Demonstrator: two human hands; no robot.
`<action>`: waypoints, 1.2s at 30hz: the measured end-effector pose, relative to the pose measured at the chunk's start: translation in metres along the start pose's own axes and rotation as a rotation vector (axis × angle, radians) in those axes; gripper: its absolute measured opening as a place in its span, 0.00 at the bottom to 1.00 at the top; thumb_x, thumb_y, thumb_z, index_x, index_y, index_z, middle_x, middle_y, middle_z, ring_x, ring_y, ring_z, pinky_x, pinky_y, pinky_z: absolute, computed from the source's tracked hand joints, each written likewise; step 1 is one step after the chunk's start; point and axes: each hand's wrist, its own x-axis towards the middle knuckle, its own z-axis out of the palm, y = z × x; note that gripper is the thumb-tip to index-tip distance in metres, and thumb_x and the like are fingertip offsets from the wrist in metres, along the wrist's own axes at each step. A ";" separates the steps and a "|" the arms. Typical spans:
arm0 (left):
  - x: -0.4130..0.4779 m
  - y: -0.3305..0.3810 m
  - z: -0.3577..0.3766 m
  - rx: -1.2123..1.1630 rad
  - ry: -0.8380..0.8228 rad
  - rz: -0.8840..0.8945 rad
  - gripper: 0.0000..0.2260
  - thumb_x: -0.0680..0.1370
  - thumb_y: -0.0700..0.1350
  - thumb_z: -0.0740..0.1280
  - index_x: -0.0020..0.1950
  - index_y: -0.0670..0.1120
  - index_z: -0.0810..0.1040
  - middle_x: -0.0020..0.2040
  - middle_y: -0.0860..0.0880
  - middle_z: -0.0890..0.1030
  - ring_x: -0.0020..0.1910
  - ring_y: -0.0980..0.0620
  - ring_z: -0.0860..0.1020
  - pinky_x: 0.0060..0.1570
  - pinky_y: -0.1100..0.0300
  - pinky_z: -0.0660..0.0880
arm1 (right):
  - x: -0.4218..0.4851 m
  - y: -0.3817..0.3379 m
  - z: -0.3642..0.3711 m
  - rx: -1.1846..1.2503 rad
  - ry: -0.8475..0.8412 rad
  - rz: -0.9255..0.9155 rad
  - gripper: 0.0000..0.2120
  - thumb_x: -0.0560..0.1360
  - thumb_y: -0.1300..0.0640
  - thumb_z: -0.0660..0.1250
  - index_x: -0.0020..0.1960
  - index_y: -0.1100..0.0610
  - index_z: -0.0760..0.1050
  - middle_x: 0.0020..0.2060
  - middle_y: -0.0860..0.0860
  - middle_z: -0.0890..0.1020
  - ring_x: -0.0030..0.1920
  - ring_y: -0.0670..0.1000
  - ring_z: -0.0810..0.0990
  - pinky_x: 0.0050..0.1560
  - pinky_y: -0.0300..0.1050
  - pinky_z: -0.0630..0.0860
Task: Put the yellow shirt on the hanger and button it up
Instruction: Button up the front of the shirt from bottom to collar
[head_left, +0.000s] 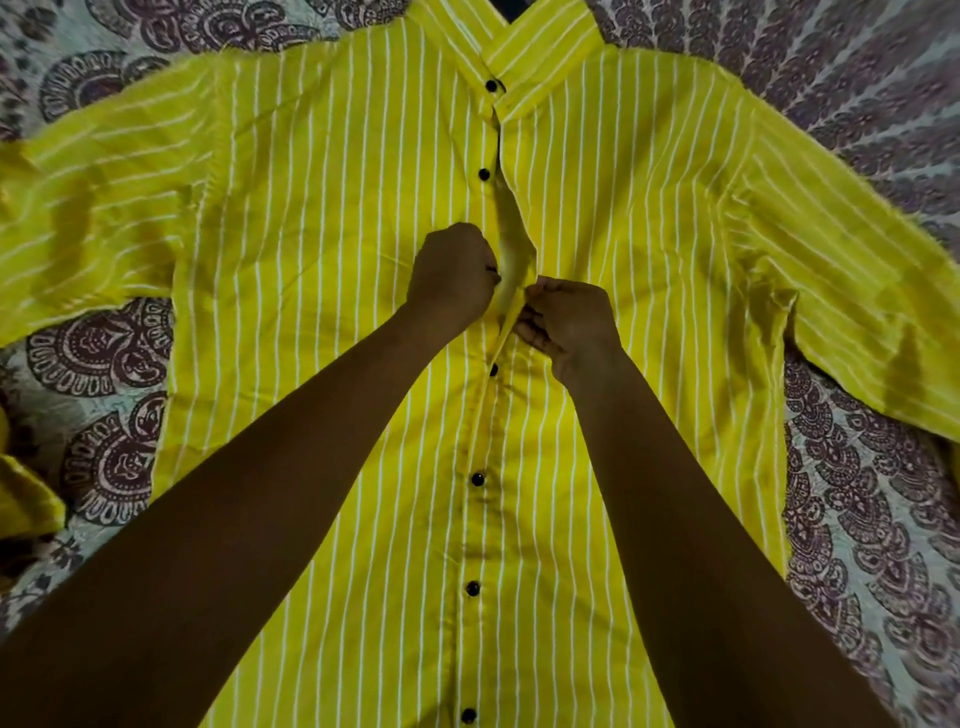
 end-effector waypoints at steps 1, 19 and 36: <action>-0.001 0.001 -0.002 -0.048 -0.011 -0.004 0.07 0.73 0.39 0.69 0.49 0.38 0.80 0.52 0.41 0.81 0.54 0.44 0.78 0.52 0.56 0.72 | 0.000 0.000 0.002 -0.011 0.003 -0.015 0.15 0.77 0.71 0.57 0.35 0.60 0.72 0.29 0.54 0.75 0.19 0.42 0.74 0.24 0.34 0.73; -0.007 -0.019 -0.004 -0.550 -0.102 -0.094 0.07 0.72 0.31 0.67 0.42 0.43 0.77 0.30 0.51 0.77 0.38 0.45 0.81 0.49 0.47 0.79 | 0.009 0.016 0.018 -0.116 0.081 -0.202 0.13 0.71 0.70 0.64 0.37 0.54 0.79 0.35 0.57 0.81 0.38 0.55 0.79 0.40 0.49 0.76; -0.007 -0.021 0.008 -0.502 -0.008 -0.071 0.04 0.71 0.33 0.69 0.43 0.39 0.80 0.38 0.45 0.79 0.44 0.43 0.81 0.49 0.46 0.79 | -0.004 0.019 0.009 -0.009 0.025 -0.237 0.13 0.73 0.71 0.62 0.39 0.55 0.79 0.28 0.51 0.80 0.29 0.47 0.77 0.35 0.38 0.75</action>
